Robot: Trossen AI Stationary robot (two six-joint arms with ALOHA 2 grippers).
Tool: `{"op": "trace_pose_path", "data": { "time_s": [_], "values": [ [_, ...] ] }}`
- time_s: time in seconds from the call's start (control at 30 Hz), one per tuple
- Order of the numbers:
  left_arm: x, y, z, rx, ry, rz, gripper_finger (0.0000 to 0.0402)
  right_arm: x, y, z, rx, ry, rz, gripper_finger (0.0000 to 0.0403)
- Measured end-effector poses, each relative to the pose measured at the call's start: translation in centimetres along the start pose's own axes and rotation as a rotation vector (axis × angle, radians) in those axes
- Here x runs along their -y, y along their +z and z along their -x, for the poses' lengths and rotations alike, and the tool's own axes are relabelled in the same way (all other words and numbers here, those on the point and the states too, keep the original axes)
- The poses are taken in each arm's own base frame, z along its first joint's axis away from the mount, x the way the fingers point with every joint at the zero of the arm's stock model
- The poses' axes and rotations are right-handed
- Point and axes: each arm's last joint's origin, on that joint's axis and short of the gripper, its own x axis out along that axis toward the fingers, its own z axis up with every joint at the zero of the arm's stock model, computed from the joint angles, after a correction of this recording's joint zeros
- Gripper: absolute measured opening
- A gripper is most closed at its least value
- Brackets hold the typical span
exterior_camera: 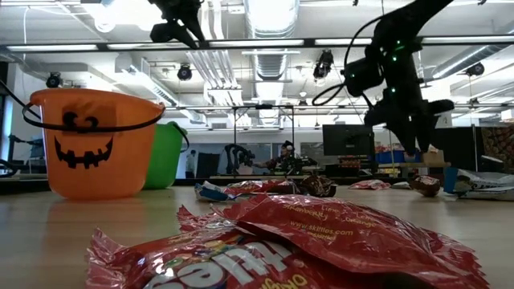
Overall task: Organize candy in baskets
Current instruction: Put the white chocolate into the orange bucket
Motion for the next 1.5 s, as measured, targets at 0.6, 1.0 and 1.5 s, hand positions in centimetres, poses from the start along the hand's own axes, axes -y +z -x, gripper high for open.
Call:
{"op": "trace_pose_path", "data": {
  "time_s": [0.6,1.0,1.5],
  "values": [
    [0.3,0.0,-0.1,0.004,-0.007,-0.012,0.013,-0.4,-0.2,-3.2,-0.014,0.109,-0.015,0.0159],
    [0.3,0.0,-0.1,0.003,-0.007,-0.032,0.013,-0.1,0.5,-4.9,-0.004,0.076,-0.044,0.016],
    [0.3,0.0,-0.1,0.002,-0.007,-0.032,0.013,-0.5,1.2,-7.2,-0.088,0.026,0.008,0.0156]
  ]
}}
